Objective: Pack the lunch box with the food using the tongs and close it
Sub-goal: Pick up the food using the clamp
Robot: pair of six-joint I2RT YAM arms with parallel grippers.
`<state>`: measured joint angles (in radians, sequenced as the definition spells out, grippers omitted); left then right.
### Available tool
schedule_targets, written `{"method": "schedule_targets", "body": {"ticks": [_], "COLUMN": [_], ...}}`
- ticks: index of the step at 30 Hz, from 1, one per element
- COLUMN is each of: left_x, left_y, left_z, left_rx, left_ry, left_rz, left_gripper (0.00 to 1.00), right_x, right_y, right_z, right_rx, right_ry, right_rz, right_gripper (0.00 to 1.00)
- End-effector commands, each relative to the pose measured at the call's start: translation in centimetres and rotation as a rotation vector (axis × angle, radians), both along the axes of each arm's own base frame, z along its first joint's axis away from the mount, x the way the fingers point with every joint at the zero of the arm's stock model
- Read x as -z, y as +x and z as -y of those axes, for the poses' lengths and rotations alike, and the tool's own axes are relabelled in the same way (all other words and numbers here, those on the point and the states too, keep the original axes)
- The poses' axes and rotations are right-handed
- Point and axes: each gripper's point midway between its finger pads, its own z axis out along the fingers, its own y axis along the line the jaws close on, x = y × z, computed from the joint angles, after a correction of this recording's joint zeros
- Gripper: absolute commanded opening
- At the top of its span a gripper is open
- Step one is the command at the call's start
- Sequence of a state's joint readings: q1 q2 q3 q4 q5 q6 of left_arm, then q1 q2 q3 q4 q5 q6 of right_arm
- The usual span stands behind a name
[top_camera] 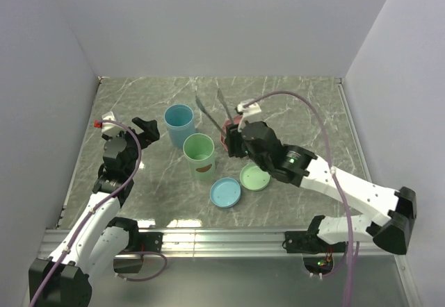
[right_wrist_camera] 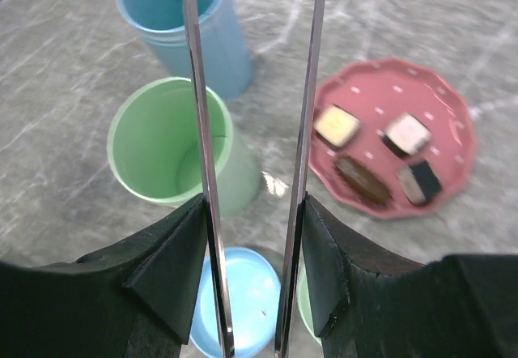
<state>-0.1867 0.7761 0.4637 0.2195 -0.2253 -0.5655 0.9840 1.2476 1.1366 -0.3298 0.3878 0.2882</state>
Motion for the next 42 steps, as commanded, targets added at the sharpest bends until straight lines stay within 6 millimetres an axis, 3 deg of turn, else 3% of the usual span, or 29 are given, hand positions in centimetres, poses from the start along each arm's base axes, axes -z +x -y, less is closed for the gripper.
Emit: {"method": "schedule_targets", "body": {"ticks": [1, 12, 18, 28, 42], "left_x": [-1.6, -1.5, -1.7, -1.6, -1.7], "left_y": [0.1, 0.2, 0.1, 0.0, 0.0], "left_z": [0.3, 0.9, 1.2, 1.6, 1.4], "left_rx": [0.012, 0.044, 0.062, 0.082, 0.076], "left_ry": [-0.017, -0.020, -0.026, -0.030, -0.030], "left_rz": [0.051, 0.049, 0.057, 0.056, 0.056], "left_gripper": [0.99, 1.00, 0.99, 1.00, 0.99], "right_x": [-1.0, 7.1, 8.8, 11.3, 11.7], "right_y": [-0.2, -4.4, -6.9, -8.8, -6.9], "right_z": [3.3, 11.6, 14.2, 15.3, 13.2], "right_rx": [0.140, 0.419, 0.476, 0.490, 0.450], "right_ry": [0.046, 0.006, 0.045, -0.002, -0.036], "right_rz": [0.025, -0.171, -0.235, -0.319, -0.271], "right_gripper": [0.55, 0.55, 0.55, 0.55, 0.55]}}
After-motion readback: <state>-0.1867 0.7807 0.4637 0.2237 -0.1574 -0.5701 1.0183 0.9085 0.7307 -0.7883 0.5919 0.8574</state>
